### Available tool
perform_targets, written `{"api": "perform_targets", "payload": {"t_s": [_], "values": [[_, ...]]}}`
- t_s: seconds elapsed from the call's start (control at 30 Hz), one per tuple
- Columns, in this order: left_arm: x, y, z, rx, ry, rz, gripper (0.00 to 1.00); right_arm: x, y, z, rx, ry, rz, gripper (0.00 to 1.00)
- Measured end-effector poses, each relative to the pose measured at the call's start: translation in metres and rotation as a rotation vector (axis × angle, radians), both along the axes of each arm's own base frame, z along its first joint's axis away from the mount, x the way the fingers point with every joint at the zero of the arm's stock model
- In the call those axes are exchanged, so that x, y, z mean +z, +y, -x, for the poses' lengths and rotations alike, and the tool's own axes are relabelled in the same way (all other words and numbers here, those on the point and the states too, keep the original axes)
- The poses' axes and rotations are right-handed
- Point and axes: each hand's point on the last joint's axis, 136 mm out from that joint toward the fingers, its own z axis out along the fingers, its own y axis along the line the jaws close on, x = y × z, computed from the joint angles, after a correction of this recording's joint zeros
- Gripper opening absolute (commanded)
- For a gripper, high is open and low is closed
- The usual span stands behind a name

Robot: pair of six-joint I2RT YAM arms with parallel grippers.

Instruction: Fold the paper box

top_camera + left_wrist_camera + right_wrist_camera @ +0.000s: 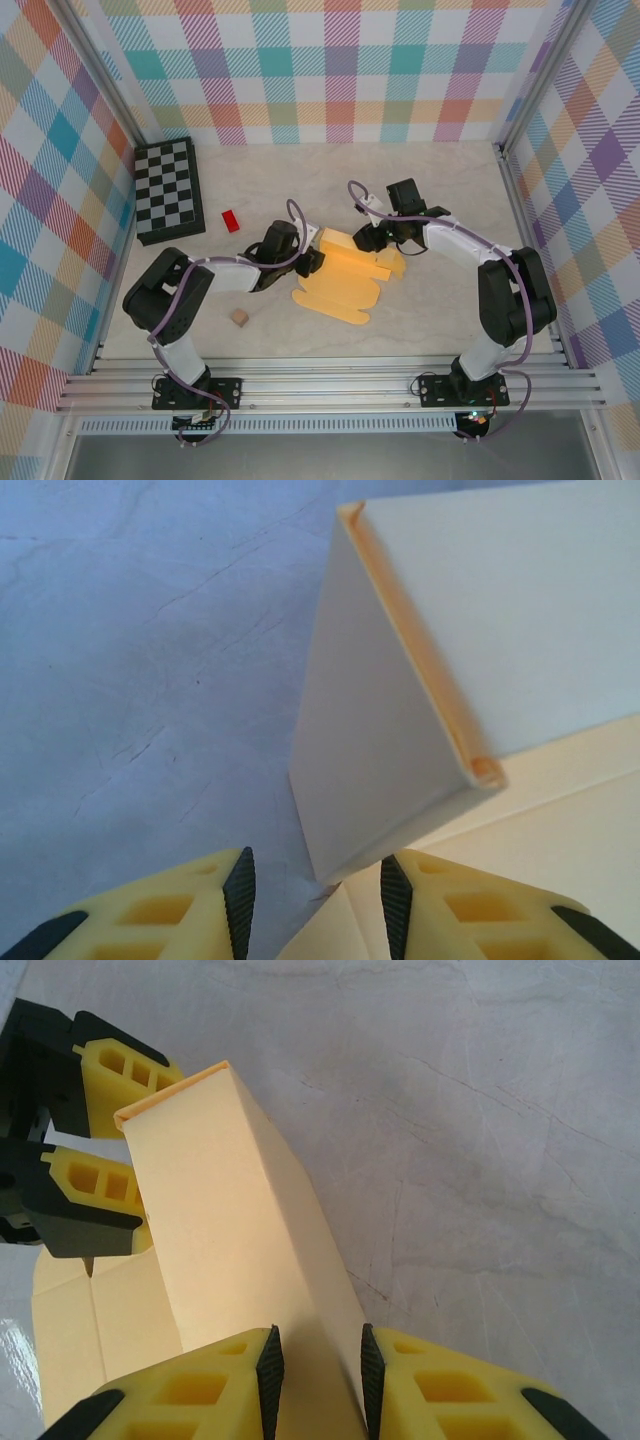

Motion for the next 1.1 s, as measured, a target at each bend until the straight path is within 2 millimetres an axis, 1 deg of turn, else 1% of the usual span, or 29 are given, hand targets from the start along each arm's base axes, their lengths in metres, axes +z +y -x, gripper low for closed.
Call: {"api": "perform_targets", "payload": {"t_s": [0.1,0.17,0.27,0.3,0.43,0.57,0.67,0.87,0.93,1.07,1.1], "values": [[-0.002,-0.008,0.006,-0.085,-0.004,-0.003,0.36,0.000,0.001,0.003,0.013,0.007,-0.006,0.30],[-0.004,-0.013,0.003,-0.110,-0.003,-0.012,0.32,-0.001,0.002,0.004,0.018,0.014,-0.010,0.30],[-0.005,-0.017,-0.008,-0.088,0.006,-0.016,0.21,-0.001,0.003,0.004,0.020,0.017,-0.015,0.29],[-0.005,-0.018,-0.013,-0.069,0.007,-0.019,0.16,-0.001,0.002,0.004,0.019,0.016,-0.015,0.29],[-0.001,-0.016,-0.033,0.040,-0.010,-0.044,0.00,0.002,0.004,0.002,0.010,0.016,-0.031,0.27],[-0.001,-0.015,-0.040,0.144,-0.001,-0.055,0.00,0.004,0.006,-0.002,-0.026,0.016,-0.043,0.23],[-0.001,-0.020,-0.045,0.234,0.009,-0.094,0.00,0.002,0.004,-0.009,-0.092,0.011,-0.033,0.23],[-0.001,-0.025,-0.068,0.433,0.014,-0.218,0.00,0.002,0.005,-0.026,-0.269,-0.027,-0.014,0.21],[-0.001,-0.022,-0.070,0.477,0.008,-0.238,0.00,0.002,0.004,-0.030,-0.320,-0.039,-0.013,0.21],[-0.001,-0.016,-0.069,0.519,-0.003,-0.254,0.00,0.002,0.004,-0.034,-0.364,-0.049,-0.016,0.21],[-0.002,-0.016,-0.069,0.519,-0.004,-0.255,0.02,0.002,0.004,-0.035,-0.370,-0.052,-0.015,0.21]]}}
